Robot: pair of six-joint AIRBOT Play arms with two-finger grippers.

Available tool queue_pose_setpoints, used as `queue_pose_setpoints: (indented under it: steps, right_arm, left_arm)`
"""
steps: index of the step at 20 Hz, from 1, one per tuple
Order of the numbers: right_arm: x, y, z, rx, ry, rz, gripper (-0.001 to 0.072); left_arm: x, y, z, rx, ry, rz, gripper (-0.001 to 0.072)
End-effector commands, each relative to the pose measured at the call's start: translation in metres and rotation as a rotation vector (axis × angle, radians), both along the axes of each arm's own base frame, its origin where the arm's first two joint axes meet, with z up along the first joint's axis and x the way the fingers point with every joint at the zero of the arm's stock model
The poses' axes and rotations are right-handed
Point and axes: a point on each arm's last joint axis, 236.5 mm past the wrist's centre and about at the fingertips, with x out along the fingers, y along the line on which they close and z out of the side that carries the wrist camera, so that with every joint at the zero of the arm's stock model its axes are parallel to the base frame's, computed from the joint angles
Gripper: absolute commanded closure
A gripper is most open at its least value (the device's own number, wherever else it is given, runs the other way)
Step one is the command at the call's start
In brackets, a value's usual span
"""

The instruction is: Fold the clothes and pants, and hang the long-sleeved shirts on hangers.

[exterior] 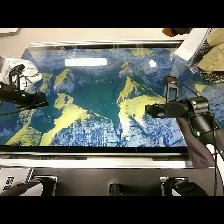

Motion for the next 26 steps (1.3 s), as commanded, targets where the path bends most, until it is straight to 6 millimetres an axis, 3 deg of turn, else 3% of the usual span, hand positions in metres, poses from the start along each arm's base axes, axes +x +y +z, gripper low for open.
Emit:
queue_pose_setpoints:
  steps: [1,4,6,8,10,12,14,17,22,23,26]
  right_arm:
    - [0.0,0.0,0.001,0.001,-0.002,0.0,0.0668]
    - [0.0,0.0,0.001,0.001,-0.001,0.0,0.0668]
    - [0.0,0.0,0.001,0.001,-0.001,0.0,0.0668]
    - [0.0,0.0,0.001,0.001,-0.002,0.0,0.0668]
    - [0.0,0.0,0.001,0.001,-0.002,0.0,0.0668]
    - [0.0,0.0,0.001,0.001,-0.001,0.0,0.0668]
    - [0.0,0.0,0.001,0.001,-0.002,0.0,0.0668]
    - [0.0,0.0,0.001,0.001,-0.002,0.0,0.0668]
    - [0.0,0.0,0.001,0.001,-0.002,0.0,0.0668]
    - [0.0,0.0,0.001,0.001,-0.002,0.0,0.0668]
    - [0.0,0.0,0.001,0.001,-0.001,0.0,0.0668]
  left_arm:
    - [0.022,0.045,0.001,0.122,-0.069,0.176,-0.0013]
    - [0.094,0.139,0.028,0.261,-0.344,0.39,-0.0013]
    - [0.142,0.192,0.03,0.262,-0.463,0.493,-0.0013]
    - [0.183,0.237,0.01,0.273,-0.519,0.549,-0.0013]
    - [0.216,0.266,-0.028,0.276,-0.518,0.574,-0.0013]
    - [0.242,0.283,-0.065,0.277,-0.515,0.583,-0.0013]
    - [0.263,0.291,-0.089,0.279,-0.526,0.58,-0.0013]
    - [0.282,0.303,-0.102,0.283,-0.602,0.582,-0.0013]
    - [0.282,0.32,-0.119,0.265,-0.625,0.634,-0.001]
    - [0.281,0.322,-0.119,0.253,-0.621,0.651,0.005]
    - [0.271,0.318,-0.13,0.232,-0.553,0.665,0.0586]
